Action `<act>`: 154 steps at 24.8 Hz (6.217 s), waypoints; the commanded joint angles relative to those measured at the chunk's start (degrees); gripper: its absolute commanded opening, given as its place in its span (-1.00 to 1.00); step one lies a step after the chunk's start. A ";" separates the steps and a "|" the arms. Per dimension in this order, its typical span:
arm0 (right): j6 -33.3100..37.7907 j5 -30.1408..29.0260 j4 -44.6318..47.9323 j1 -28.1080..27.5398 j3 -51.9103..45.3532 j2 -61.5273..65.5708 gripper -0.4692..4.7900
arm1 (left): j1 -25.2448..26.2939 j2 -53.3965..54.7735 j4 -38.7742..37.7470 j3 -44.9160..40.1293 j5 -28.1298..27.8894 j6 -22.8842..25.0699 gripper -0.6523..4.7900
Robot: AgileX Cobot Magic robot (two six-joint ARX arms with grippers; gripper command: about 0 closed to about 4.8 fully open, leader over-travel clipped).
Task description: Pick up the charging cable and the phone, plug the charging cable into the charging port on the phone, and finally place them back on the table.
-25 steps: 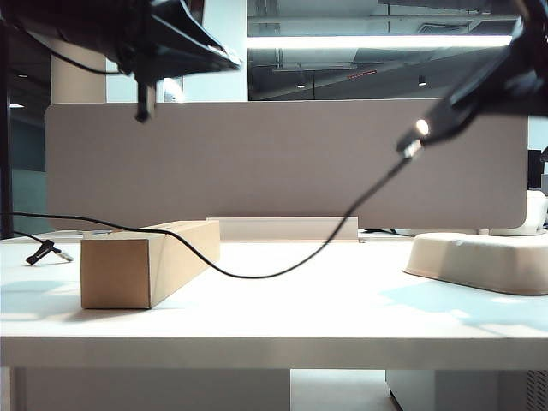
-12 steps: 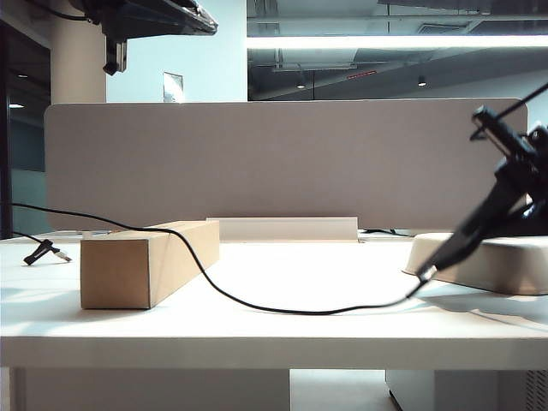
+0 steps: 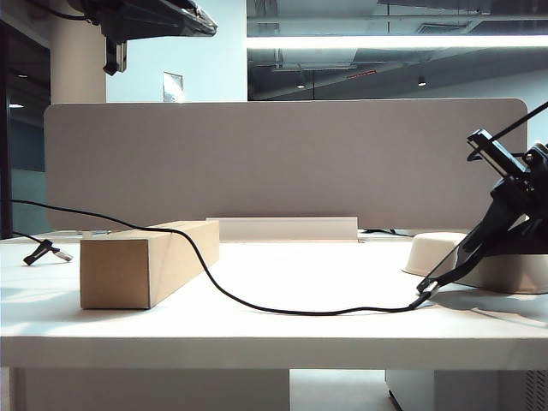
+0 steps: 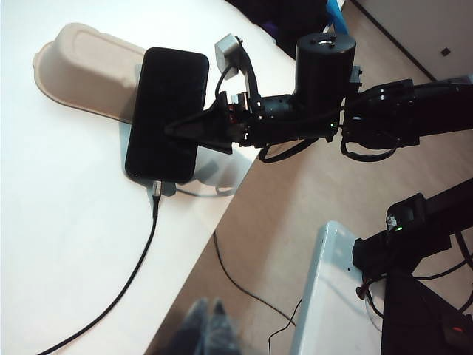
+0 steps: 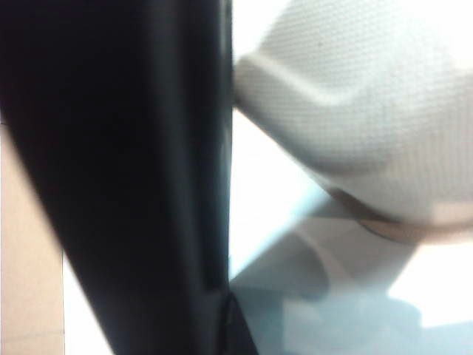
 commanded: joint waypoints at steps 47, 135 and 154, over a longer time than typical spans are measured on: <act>-25.29 3.50 -27.76 -9.88 0.02 -35.17 -0.83 | 0.00 -11.39 -6.60 -1.92 -31.52 8.52 -0.78; -28.94 4.98 -18.36 -9.75 -29.03 -84.43 -0.83 | -0.02 -56.76 46.84 -70.64 -47.06 -3.69 -0.78; -28.98 5.70 -21.75 -9.77 -29.03 -84.43 -0.83 | 3.06 -71.52 41.42 -70.62 -46.62 -3.69 -0.78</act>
